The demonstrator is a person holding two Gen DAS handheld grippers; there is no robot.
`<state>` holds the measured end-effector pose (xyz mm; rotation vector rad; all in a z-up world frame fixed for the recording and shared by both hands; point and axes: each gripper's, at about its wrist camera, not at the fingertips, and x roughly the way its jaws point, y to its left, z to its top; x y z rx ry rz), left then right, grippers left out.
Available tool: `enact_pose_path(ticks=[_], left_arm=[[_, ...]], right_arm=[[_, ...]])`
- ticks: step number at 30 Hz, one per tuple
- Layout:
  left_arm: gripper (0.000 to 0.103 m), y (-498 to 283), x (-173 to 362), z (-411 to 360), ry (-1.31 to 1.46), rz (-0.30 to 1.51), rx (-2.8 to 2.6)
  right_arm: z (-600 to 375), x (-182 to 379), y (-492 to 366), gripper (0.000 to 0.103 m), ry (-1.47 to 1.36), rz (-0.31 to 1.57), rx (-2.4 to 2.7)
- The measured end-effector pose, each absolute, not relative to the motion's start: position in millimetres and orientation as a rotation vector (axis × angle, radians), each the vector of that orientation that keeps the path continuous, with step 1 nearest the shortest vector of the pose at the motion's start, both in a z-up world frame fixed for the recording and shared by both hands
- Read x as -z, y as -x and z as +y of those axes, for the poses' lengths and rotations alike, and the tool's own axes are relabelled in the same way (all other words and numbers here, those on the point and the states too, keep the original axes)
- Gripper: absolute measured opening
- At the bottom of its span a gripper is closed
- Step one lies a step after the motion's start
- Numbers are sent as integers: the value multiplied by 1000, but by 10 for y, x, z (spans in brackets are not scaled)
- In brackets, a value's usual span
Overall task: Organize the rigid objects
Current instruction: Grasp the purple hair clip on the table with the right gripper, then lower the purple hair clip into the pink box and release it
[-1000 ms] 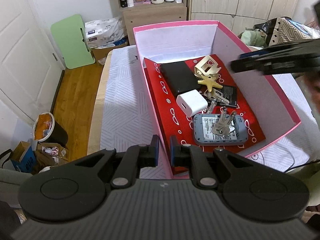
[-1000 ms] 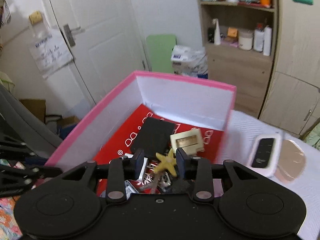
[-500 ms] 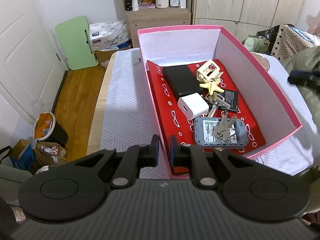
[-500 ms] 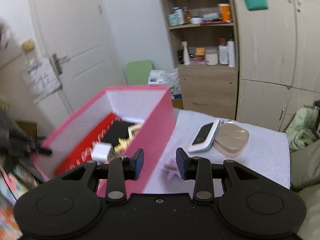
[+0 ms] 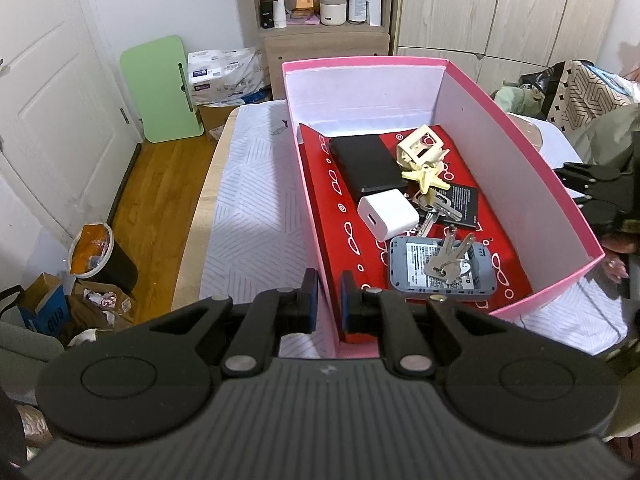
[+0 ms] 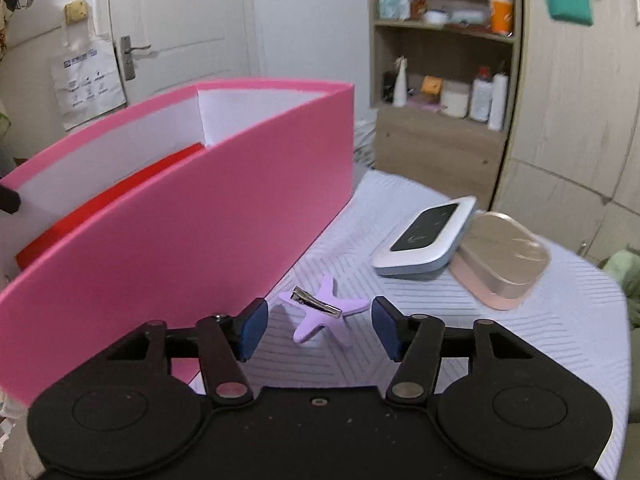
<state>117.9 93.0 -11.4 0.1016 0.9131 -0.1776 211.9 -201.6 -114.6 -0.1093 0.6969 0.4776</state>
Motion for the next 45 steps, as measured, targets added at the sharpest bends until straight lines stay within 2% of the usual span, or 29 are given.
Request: enact_pose_path(ticks=[4, 5, 6, 18, 28, 35, 45], left_arm=[[10, -1155, 126, 893, -128, 900, 168], [10, -1150, 129, 885, -132, 900, 166], [10, -1150, 132, 878, -131, 902, 162], [10, -1144, 134, 897, -115, 901, 155], [10, -1140, 138, 888, -118, 902, 155], [11, -1137, 147, 899, -114, 901, 163], [10, -1128, 142, 943, -100, 896, 173]], right_arm=[[-2022, 1239, -2162, 61, 99, 700, -470], [-2018, 1247, -2134, 39, 111, 687, -462], [-2015, 1236, -2098, 35, 130, 675, -463], [-2170, 920, -1770, 35, 40, 606, -433], [-2065, 317, -1445, 35, 51, 495, -421], [-1880, -95, -1466, 35, 9, 538, -538], [-1381, -110, -1737, 34, -45, 603, -683]])
